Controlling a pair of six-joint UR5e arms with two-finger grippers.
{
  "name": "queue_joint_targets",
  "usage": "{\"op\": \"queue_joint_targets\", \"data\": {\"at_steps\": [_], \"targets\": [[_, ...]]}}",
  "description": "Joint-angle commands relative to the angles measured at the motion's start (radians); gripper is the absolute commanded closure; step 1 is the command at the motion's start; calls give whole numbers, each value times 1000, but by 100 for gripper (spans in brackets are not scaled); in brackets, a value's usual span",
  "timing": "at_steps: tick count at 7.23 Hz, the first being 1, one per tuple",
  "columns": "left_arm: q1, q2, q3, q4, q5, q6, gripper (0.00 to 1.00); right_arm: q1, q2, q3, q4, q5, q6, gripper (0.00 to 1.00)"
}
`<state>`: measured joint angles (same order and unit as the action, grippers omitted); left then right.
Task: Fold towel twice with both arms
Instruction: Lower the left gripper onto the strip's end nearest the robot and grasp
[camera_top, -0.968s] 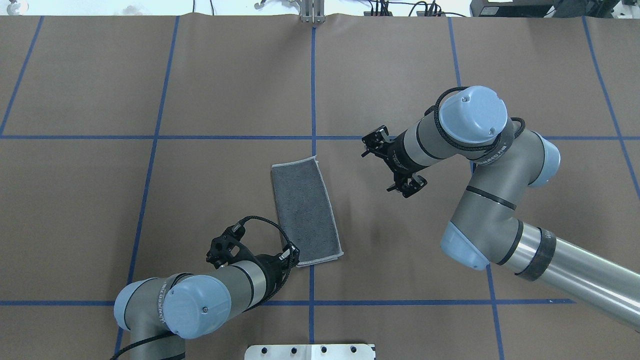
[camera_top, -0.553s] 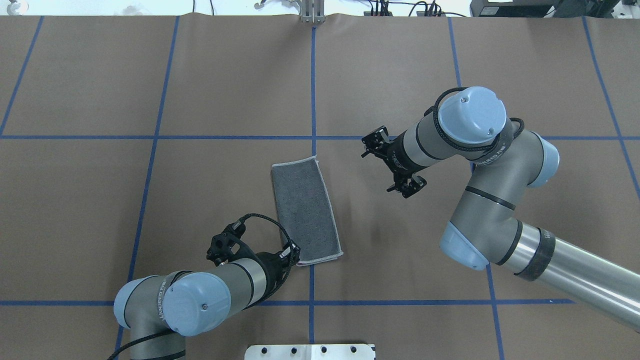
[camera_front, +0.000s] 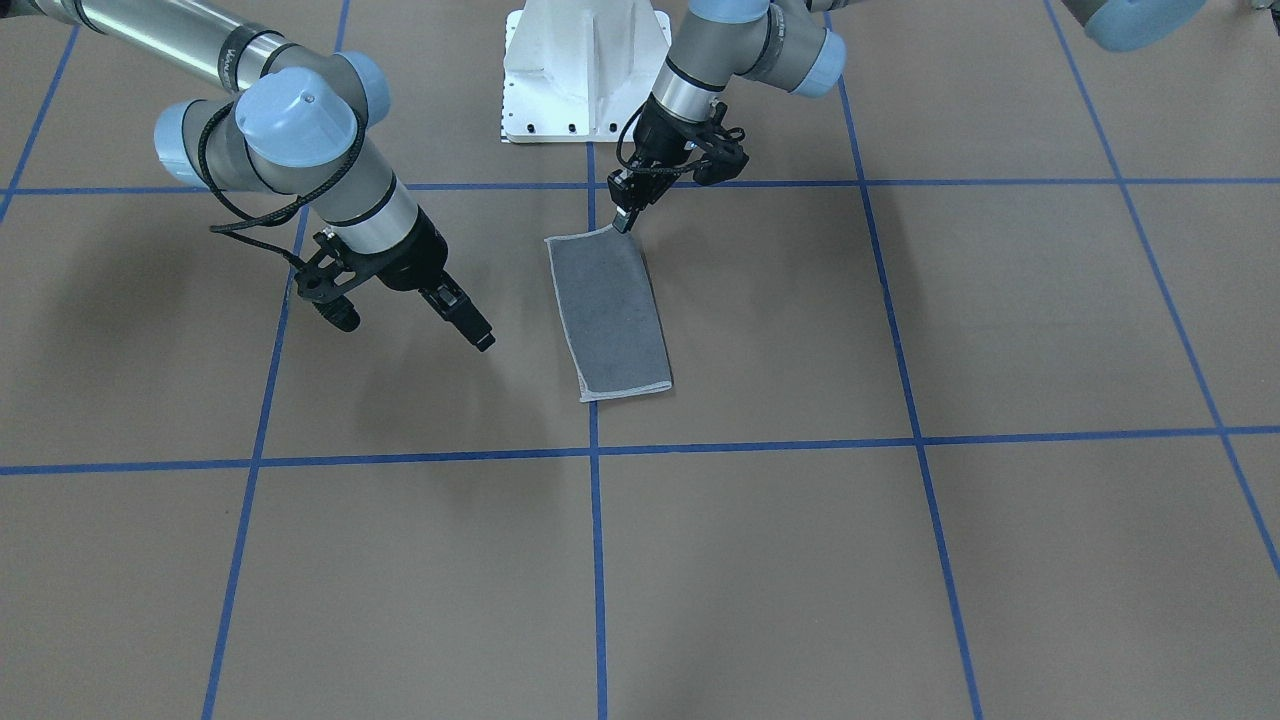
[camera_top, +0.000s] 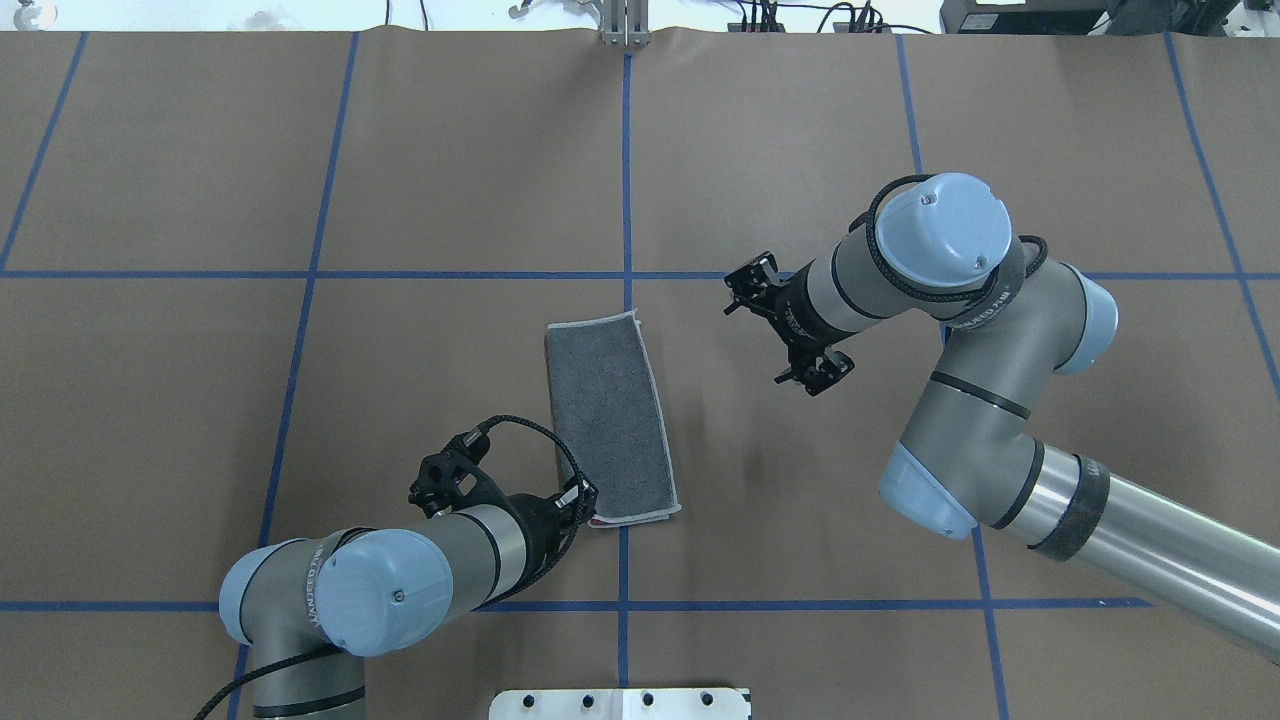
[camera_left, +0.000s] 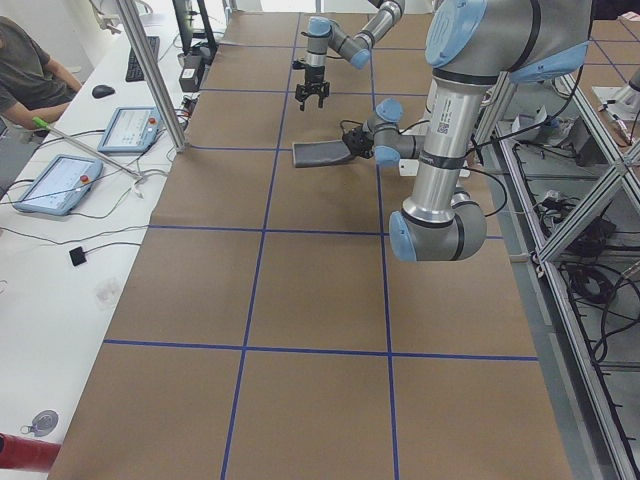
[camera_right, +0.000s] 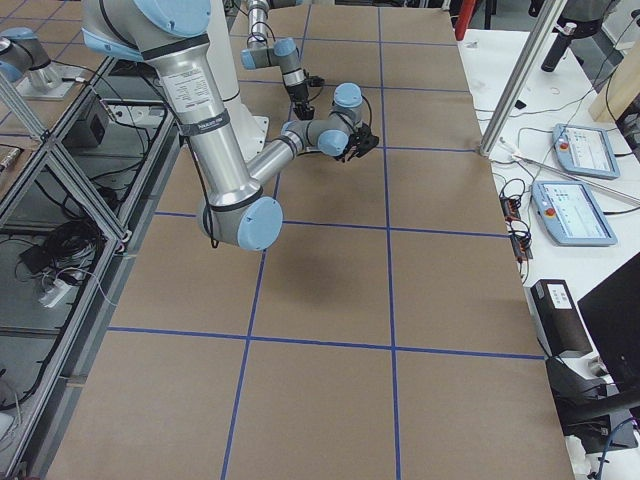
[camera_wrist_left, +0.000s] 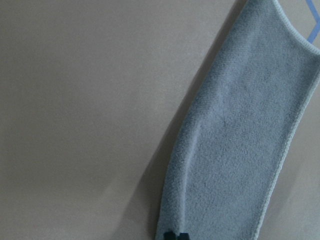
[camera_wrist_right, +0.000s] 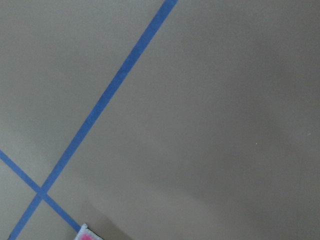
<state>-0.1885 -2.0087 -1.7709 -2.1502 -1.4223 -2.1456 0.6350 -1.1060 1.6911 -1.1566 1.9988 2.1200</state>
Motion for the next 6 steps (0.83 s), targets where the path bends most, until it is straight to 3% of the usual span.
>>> {"op": "queue_joint_targets", "data": {"at_steps": [1,6], "targets": [[-21,19,-1,7,-32,25,100,0,2,1,0,-11,0,0],[-72,12,-1,7,-70,38,100,2,0,5,0,-14,0,0]]}}
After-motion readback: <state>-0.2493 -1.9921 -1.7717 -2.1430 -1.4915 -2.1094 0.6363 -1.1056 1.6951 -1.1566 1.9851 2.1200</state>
